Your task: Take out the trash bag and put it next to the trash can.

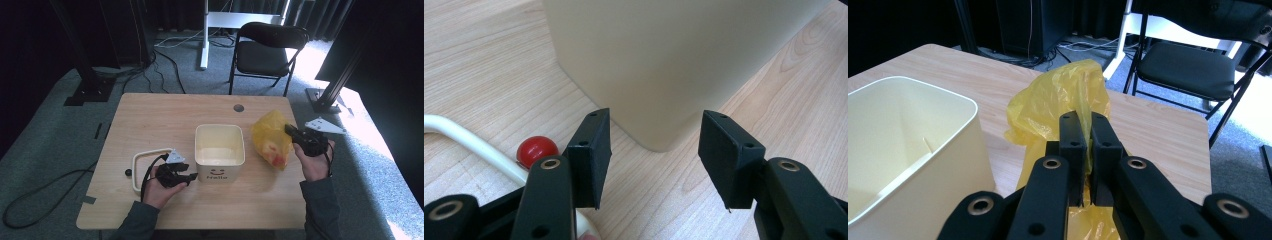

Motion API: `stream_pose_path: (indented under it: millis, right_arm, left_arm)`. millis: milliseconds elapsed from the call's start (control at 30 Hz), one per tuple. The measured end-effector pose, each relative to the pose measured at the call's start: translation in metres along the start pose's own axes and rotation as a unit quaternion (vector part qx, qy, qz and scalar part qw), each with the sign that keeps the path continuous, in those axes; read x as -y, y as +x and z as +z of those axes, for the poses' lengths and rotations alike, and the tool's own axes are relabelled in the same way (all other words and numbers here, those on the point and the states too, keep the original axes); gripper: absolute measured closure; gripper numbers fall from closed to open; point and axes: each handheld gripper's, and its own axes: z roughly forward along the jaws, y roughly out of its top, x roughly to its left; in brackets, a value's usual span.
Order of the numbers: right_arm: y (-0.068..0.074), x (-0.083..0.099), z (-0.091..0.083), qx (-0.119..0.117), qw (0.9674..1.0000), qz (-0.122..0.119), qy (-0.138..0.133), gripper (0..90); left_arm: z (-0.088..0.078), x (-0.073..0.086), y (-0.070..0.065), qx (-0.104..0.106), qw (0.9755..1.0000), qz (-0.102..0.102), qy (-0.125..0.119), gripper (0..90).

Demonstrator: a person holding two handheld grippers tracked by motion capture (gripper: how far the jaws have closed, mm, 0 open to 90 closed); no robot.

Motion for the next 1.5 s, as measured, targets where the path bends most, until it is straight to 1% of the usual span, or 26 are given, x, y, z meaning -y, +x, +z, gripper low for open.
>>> stream_pose_path:
  millis: [133, 300, 433, 500, 767, 867, 933, 967, 1033, 1167, 1500]
  right_arm:
    - [0.000, 0.005, 0.001, 0.003, 1.0000, -0.002, 0.006, 87.0]
    - [-0.004, 0.010, 0.003, 0.003, 0.9999, 0.004, 0.015, 87.0]
    - [-0.001, 0.013, 0.007, -0.001, 0.9998, 0.000, 0.021, 87.0]
    - [0.000, 0.016, 0.008, -0.004, 0.9997, 0.002, 0.023, 86.9]
    - [0.006, 0.035, 0.022, -0.018, 0.9986, 0.007, 0.049, 86.8]
    - [0.007, 0.044, 0.023, -0.021, 0.9981, 0.015, 0.055, 86.7]
    - [0.007, 0.050, 0.025, -0.023, 0.9976, 0.016, 0.063, 86.5]
    - [0.007, 0.050, 0.025, -0.023, 0.9976, 0.016, 0.063, 86.5]
    - [0.007, 0.057, 0.027, -0.025, 0.9969, 0.017, 0.072, 86.4]
    - [0.007, 0.066, 0.027, -0.029, 0.9962, 0.024, 0.079, 85.3]
    - [0.009, 0.078, 0.031, -0.032, 0.9948, 0.028, 0.093, 83.9]
  left_arm:
    - [0.000, 0.000, 0.000, 0.000, 1.0000, -0.001, 0.001, 47.2]
    - [0.001, 0.000, 0.000, 0.000, 1.0000, -0.003, 0.001, 47.2]
    - [0.001, 0.000, 0.000, 0.001, 1.0000, -0.004, 0.002, 47.2]
    - [0.001, 0.000, 0.000, 0.000, 1.0000, -0.004, 0.002, 47.2]
    - [-0.001, 0.000, 0.001, -0.001, 1.0000, -0.005, 0.001, 47.2]
    - [0.000, 0.000, 0.001, -0.001, 1.0000, -0.006, 0.001, 47.2]
    - [0.000, 0.000, 0.001, -0.001, 1.0000, -0.005, 0.002, 47.2]
    - [0.000, 0.000, 0.001, -0.001, 1.0000, -0.005, 0.002, 47.2]
    - [0.001, 0.000, 0.001, 0.000, 1.0000, -0.004, 0.002, 47.1]
    - [0.001, 0.001, 0.001, 0.000, 1.0000, -0.006, 0.002, 47.2]
    - [0.000, 0.001, 0.001, -0.002, 1.0000, -0.008, 0.002, 47.1]
